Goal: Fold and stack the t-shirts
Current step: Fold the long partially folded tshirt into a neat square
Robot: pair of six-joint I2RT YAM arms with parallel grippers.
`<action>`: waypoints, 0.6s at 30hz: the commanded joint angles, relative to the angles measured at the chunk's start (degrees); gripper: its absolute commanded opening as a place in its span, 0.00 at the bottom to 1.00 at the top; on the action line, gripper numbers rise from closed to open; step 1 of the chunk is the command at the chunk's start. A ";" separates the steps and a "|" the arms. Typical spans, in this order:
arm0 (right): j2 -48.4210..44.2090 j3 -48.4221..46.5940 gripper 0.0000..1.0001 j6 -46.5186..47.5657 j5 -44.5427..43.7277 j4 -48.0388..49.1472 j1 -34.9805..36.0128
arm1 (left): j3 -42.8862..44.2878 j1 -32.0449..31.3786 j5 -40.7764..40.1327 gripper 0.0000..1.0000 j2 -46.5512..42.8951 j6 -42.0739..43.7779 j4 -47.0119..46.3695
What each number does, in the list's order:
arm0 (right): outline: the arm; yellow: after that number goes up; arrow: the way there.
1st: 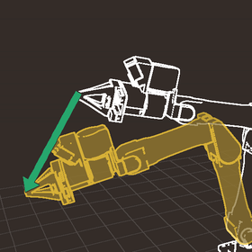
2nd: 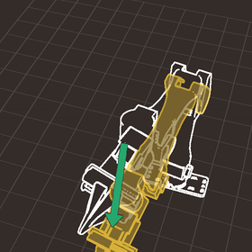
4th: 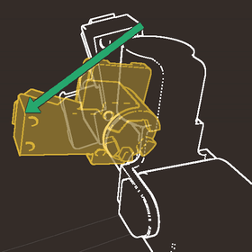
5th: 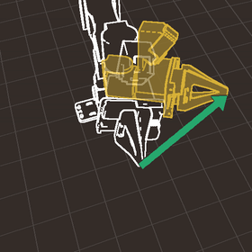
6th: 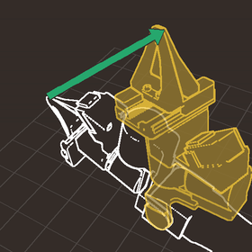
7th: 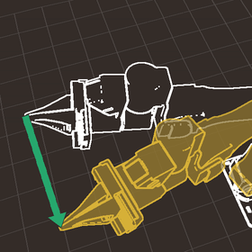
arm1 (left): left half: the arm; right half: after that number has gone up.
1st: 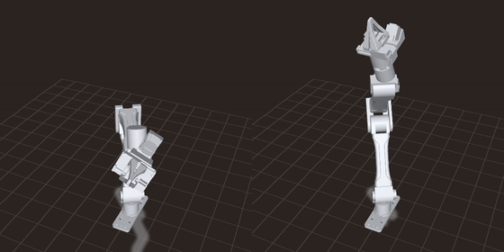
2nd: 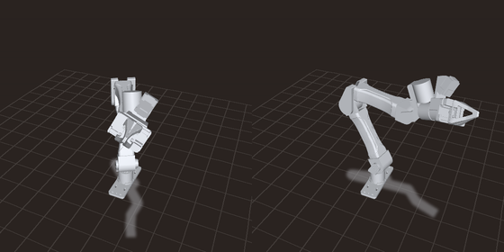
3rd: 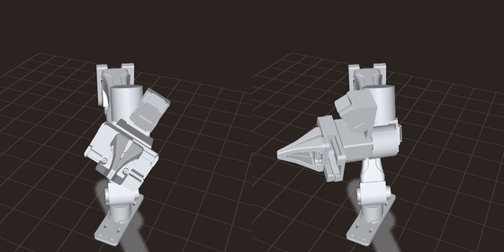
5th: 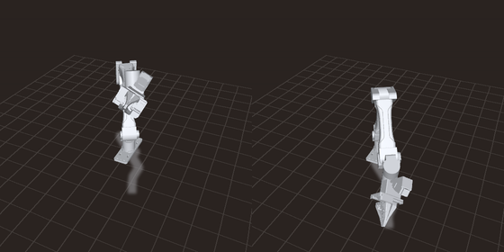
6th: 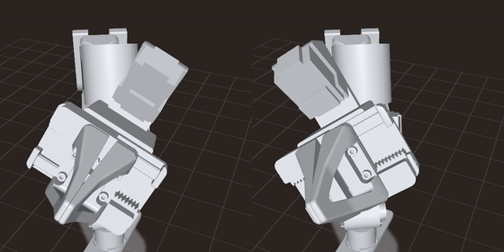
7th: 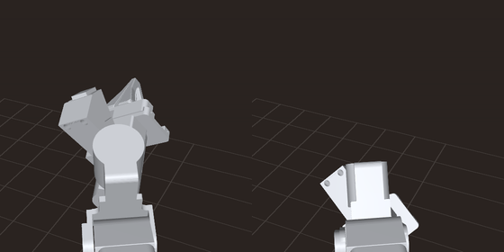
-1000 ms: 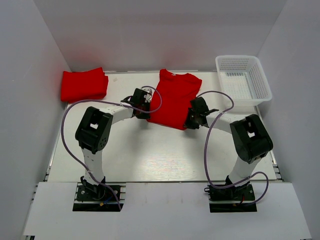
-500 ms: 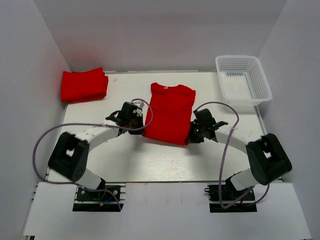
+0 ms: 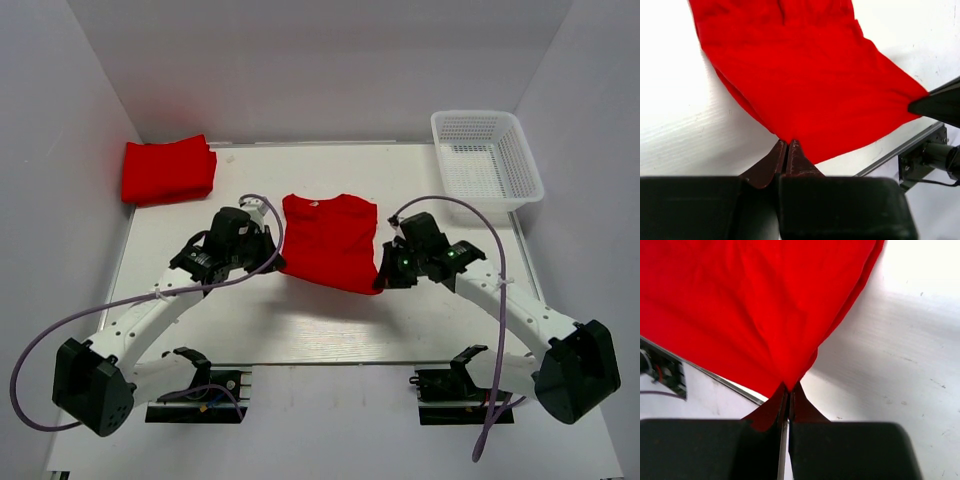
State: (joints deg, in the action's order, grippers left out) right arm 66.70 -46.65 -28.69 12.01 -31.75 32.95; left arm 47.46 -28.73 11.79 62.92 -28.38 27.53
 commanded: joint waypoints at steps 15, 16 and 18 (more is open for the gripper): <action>16.87 -28.48 0.00 0.12 -13.26 -12.99 -4.38 | 22.49 1.57 -20.04 0.00 16.34 -0.62 2.44; 17.50 -28.84 0.00 0.30 -13.15 -12.29 -5.08 | 23.11 1.57 -20.92 0.00 17.23 -0.62 2.44; 19.78 -30.68 0.00 1.00 -12.63 -10.80 -5.96 | 25.13 1.57 -22.77 0.00 18.82 -0.62 1.31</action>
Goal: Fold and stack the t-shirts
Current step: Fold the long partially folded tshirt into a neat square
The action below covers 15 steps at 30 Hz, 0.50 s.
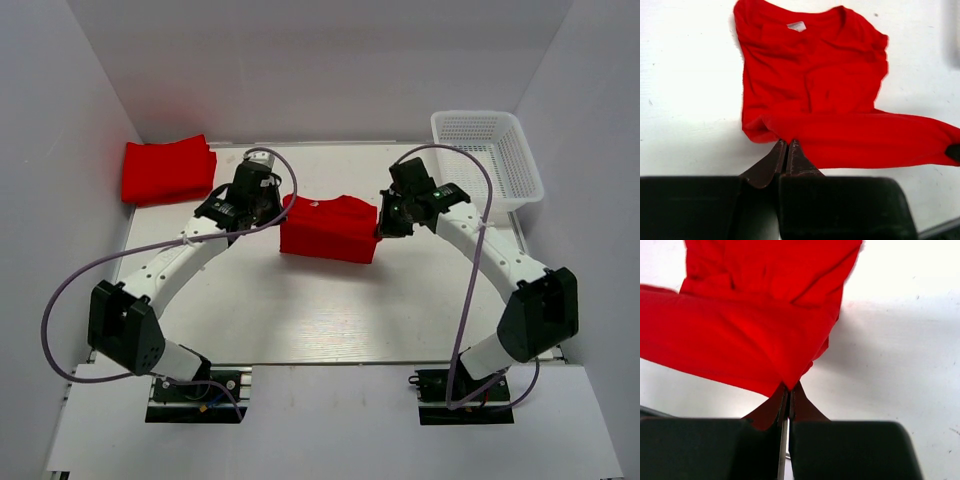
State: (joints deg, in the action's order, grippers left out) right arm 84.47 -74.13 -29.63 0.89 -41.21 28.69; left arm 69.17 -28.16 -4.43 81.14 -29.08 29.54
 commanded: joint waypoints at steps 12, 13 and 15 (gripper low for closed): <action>10.01 -11.65 0.00 5.19 3.24 1.92 -6.97 | 9.94 2.15 -10.87 0.00 9.65 2.63 -5.10; 10.28 -12.00 0.00 5.28 3.59 2.19 -7.07 | 10.72 2.76 -10.87 0.00 10.52 2.63 -5.11; 11.59 -13.41 0.00 5.54 4.12 2.10 -7.76 | 11.34 2.76 -10.87 0.00 11.40 3.24 -5.72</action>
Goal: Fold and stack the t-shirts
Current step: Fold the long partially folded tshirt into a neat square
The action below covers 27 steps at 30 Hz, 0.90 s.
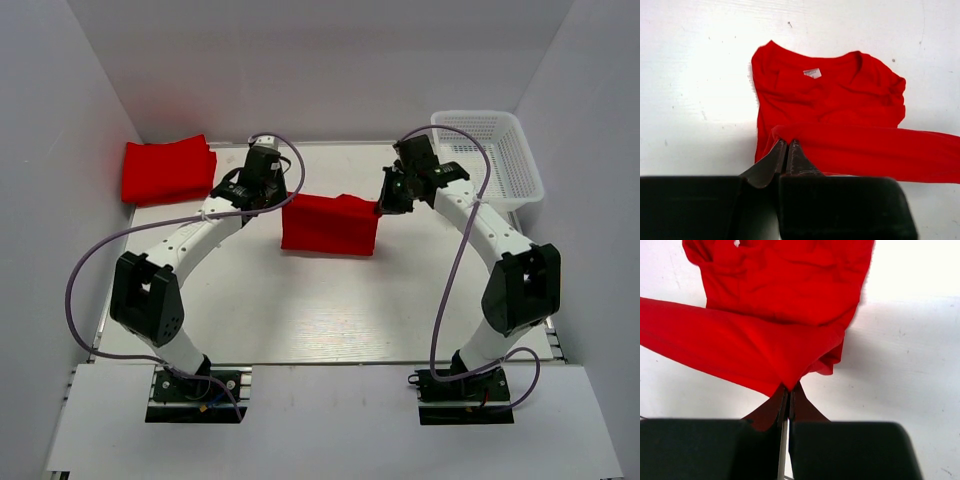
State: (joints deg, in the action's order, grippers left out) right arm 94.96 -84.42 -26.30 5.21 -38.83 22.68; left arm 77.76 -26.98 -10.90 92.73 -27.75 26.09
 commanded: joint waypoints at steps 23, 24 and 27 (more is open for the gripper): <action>15.51 -10.06 0.00 2.31 6.47 5.86 -7.56 | 10.83 5.27 0.52 0.00 15.55 7.44 -11.58; 16.04 -9.97 0.00 2.22 6.56 6.74 -7.82 | 11.45 5.27 1.22 0.00 16.25 7.44 -12.11; 17.36 -10.06 0.00 2.22 7.71 7.80 -8.17 | 12.07 5.80 2.63 0.00 19.15 7.44 -12.90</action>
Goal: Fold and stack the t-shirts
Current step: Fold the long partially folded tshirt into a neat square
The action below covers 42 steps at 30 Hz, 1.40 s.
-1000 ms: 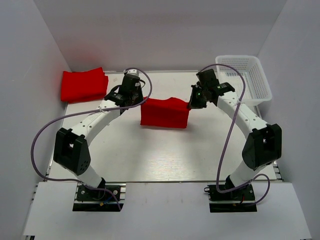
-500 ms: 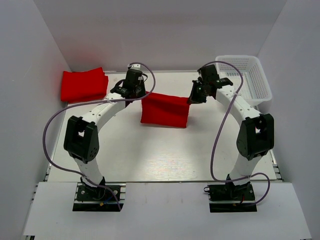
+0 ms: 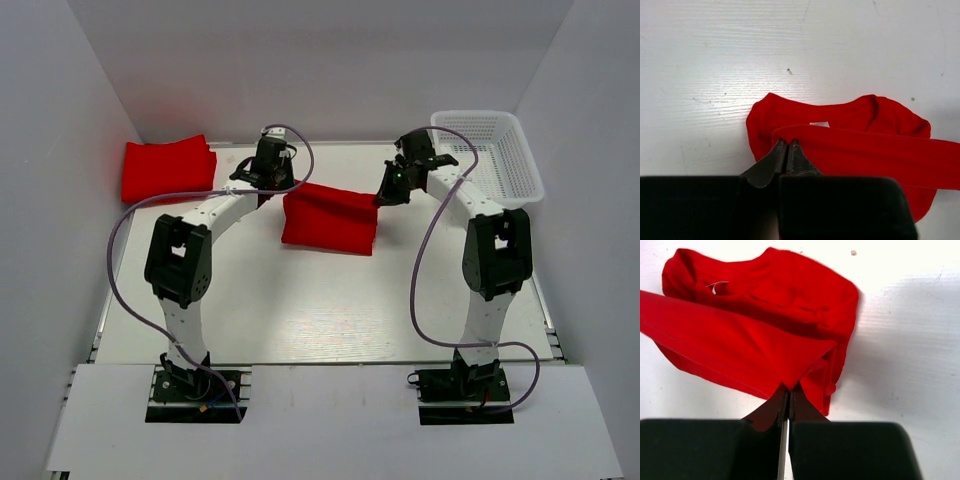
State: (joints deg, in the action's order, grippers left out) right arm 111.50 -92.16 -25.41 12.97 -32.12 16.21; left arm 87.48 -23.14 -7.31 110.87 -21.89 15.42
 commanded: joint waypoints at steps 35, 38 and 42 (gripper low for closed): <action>-12.34 12.43 0.90 7.39 6.28 9.62 -2.23 | 0.85 3.01 11.60 1.00 -0.48 7.55 3.12; -16.99 16.83 0.90 7.22 5.31 11.19 -2.23 | 1.63 3.01 14.52 1.00 2.84 8.44 2.51; -21.14 21.67 0.90 8.18 3.29 11.03 -2.41 | 3.48 3.01 17.06 1.00 6.98 8.44 4.71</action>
State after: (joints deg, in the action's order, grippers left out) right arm 94.89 -72.12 -18.79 17.65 -23.49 13.89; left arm 89.10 -19.99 5.15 115.46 -14.76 18.96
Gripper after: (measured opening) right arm 0.899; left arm 0.995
